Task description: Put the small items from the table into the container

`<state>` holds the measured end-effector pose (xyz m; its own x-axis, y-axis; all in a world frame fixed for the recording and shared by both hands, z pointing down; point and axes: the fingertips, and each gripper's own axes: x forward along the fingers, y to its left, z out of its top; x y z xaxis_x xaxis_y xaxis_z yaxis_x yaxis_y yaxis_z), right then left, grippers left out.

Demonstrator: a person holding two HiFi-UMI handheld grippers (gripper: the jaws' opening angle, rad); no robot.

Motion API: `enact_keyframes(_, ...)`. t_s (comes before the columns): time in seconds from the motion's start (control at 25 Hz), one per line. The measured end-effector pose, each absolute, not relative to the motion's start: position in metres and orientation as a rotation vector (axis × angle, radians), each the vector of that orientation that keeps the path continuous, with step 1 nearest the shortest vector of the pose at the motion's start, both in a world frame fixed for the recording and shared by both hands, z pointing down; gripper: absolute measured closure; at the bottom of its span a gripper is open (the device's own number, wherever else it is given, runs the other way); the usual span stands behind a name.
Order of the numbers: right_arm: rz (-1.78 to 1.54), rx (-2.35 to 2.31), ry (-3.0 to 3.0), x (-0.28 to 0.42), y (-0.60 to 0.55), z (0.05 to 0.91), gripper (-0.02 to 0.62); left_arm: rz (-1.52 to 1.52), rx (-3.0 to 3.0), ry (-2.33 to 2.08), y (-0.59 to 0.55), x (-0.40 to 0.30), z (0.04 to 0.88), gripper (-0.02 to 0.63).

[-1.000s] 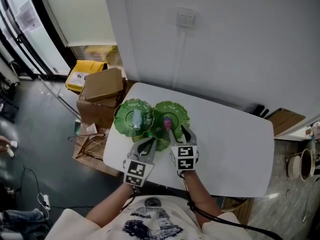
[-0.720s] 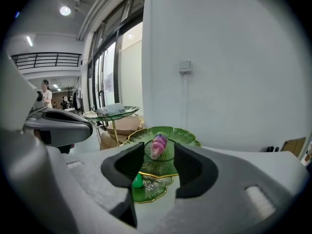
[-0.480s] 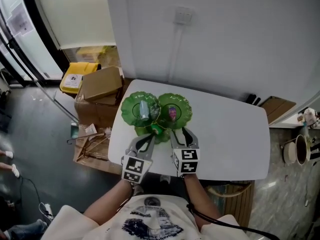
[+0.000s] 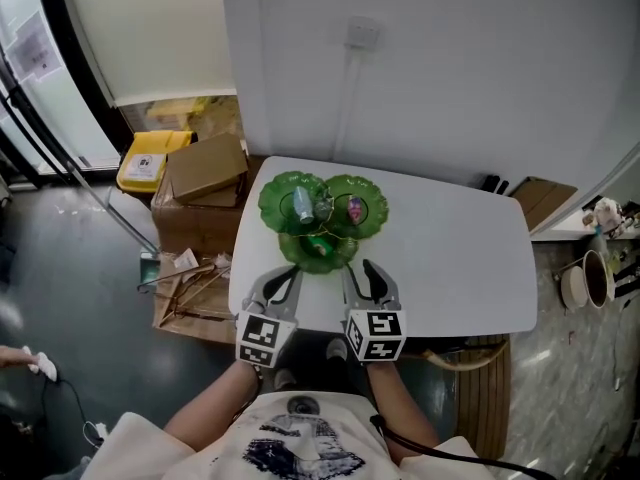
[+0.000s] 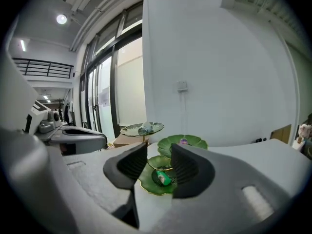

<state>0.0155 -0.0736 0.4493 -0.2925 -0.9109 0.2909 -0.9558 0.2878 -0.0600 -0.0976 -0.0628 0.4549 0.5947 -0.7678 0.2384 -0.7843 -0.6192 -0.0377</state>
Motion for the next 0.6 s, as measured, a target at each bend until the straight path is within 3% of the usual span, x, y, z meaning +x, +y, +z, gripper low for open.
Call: enact_keyframes(0.6,0.29,1.888,-2.327,-0.005,-0.004,0.428,0.595,0.312,2.772,-1.335,-0.015,-0.143,0.444,0.615)
